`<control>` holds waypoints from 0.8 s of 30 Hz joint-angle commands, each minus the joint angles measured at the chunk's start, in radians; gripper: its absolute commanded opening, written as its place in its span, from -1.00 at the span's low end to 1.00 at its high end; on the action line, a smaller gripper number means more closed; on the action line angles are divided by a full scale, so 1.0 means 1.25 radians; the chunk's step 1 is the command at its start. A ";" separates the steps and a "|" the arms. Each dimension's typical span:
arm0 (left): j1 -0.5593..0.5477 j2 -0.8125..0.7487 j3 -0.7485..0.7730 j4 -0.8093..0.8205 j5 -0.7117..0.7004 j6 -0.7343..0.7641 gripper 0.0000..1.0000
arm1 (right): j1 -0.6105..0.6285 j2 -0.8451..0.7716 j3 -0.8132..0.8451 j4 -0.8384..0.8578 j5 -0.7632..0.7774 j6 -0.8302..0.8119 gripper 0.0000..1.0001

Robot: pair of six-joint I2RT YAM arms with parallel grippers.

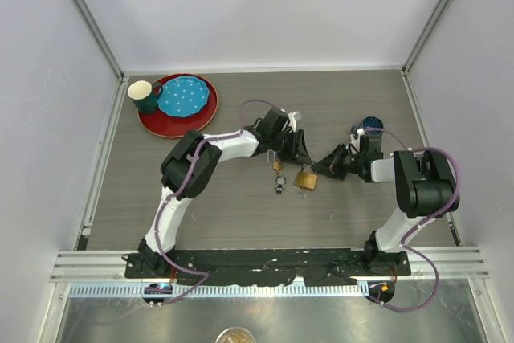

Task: Lock with the key
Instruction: Pick up the lock from the center of the board.

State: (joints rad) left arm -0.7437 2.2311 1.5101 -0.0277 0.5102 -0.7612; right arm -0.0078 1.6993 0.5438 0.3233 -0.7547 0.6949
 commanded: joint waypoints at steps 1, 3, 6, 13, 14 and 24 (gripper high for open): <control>-0.015 -0.073 0.018 -0.066 -0.073 0.090 0.00 | 0.030 -0.089 -0.007 -0.047 0.007 0.001 -0.97; -0.014 -0.129 0.034 -0.110 -0.101 0.133 0.16 | 0.030 -0.132 0.007 -0.068 0.015 0.013 -0.97; -0.011 -0.205 0.056 -0.159 -0.160 0.166 0.32 | 0.028 -0.226 0.029 -0.100 0.022 0.036 -0.97; 0.008 -0.375 0.027 -0.157 -0.178 0.197 0.54 | 0.030 -0.385 0.079 -0.156 0.041 0.088 -0.97; 0.012 -0.389 0.006 -0.147 -0.154 0.194 0.55 | 0.030 -0.395 0.090 -0.156 0.041 0.097 -0.97; 0.018 -0.591 -0.182 0.050 -0.085 0.160 0.78 | 0.028 -0.473 0.156 -0.105 0.087 0.285 -0.97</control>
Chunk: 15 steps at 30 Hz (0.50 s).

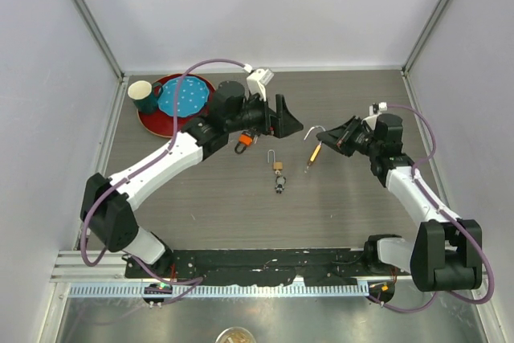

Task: Lock with the key
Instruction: Pick up the lock from the center of the board.

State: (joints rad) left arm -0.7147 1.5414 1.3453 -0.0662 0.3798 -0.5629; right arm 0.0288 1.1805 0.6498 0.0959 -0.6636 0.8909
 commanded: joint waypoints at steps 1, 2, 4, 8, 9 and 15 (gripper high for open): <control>-0.014 -0.044 -0.053 0.070 0.001 0.012 0.80 | -0.002 -0.067 0.074 0.079 0.020 0.141 -0.97; -0.021 -0.049 -0.055 0.062 -0.009 0.022 0.82 | -0.001 -0.068 0.083 0.077 0.018 0.169 -0.97; -0.049 -0.048 -0.049 0.038 -0.034 0.050 0.83 | -0.001 -0.077 0.095 0.058 0.024 0.181 -0.97; -0.109 -0.011 -0.026 0.005 -0.116 0.096 0.83 | -0.001 -0.095 0.121 0.023 0.039 0.182 -0.97; -0.129 -0.002 -0.022 0.004 -0.128 0.100 0.83 | -0.001 -0.098 0.123 0.014 0.039 0.183 -0.97; -0.189 0.083 0.013 0.019 -0.204 0.136 0.83 | -0.001 -0.121 0.122 0.002 0.036 0.198 -0.97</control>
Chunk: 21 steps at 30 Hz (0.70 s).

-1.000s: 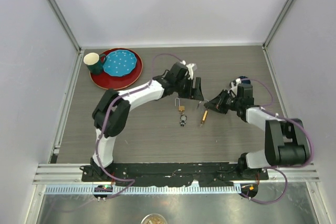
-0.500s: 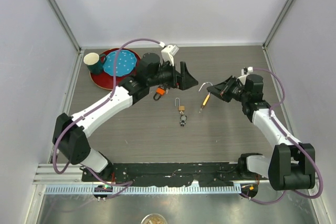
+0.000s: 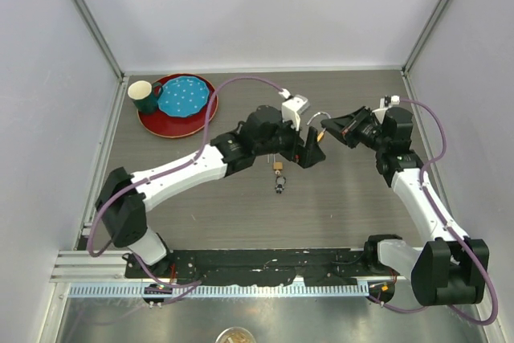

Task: Lock with the key
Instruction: Pick up the lock from the center of the board.

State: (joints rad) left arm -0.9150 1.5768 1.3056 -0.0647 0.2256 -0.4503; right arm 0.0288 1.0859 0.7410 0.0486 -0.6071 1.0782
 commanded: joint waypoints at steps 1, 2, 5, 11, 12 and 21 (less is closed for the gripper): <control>-0.033 0.065 0.051 0.017 -0.093 0.049 0.82 | -0.001 -0.048 0.048 0.038 -0.010 0.048 -0.97; -0.036 0.071 0.056 0.022 -0.114 0.049 0.82 | -0.001 -0.053 0.047 0.036 -0.010 0.049 -0.97; -0.047 0.096 0.061 0.048 -0.161 0.045 0.79 | -0.001 -0.062 0.040 0.030 -0.016 0.052 -0.97; -0.051 0.111 0.061 0.098 -0.174 0.045 0.53 | -0.001 -0.075 0.021 0.033 -0.024 0.065 -0.97; -0.050 0.108 0.055 0.115 -0.174 0.041 0.50 | -0.001 -0.075 0.018 0.037 -0.026 0.068 -0.97; -0.051 0.092 0.021 0.183 -0.162 0.035 -0.06 | -0.001 -0.078 -0.011 0.057 -0.026 0.086 -0.97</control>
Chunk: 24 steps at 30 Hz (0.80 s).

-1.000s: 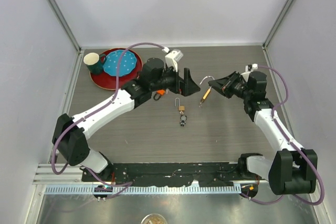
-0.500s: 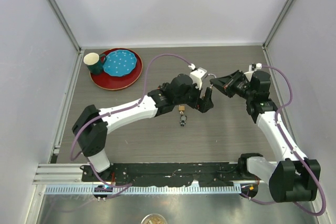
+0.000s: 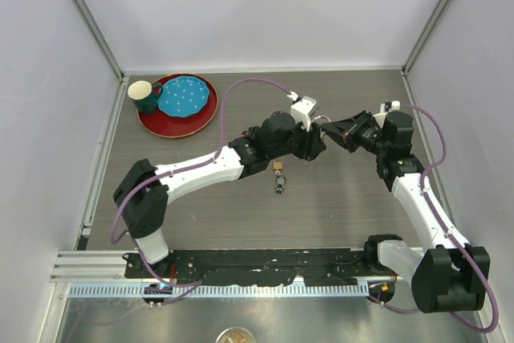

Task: Lock with the key
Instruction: Pick up the lock from the center of the board.

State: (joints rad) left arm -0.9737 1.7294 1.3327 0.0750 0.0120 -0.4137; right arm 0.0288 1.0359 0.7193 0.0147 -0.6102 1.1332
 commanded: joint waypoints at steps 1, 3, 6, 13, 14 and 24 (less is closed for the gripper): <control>-0.003 -0.028 0.006 0.066 0.012 0.008 -0.43 | -0.001 -0.037 0.003 0.088 -0.022 0.045 -0.97; -0.003 -0.020 0.015 0.043 0.017 0.009 -0.77 | -0.001 -0.037 0.001 0.099 -0.022 0.052 -0.97; -0.002 -0.023 0.015 0.032 0.013 0.011 -1.00 | -0.002 -0.034 0.004 0.107 -0.020 0.051 -0.97; 0.033 -0.028 0.000 0.003 0.053 -0.006 -1.00 | -0.001 -0.007 -0.001 0.112 -0.029 -0.023 -0.60; 0.050 -0.027 -0.001 -0.014 0.060 -0.016 -1.00 | -0.001 -0.003 -0.001 0.094 -0.025 -0.044 -0.45; 0.179 -0.072 -0.022 -0.154 0.180 -0.051 -1.00 | 0.000 0.077 0.027 0.009 -0.044 -0.293 0.38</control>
State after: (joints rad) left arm -0.7990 1.7294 1.2774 -0.0830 0.1402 -0.4583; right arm 0.0288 1.1072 0.6960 0.0204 -0.6292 0.9253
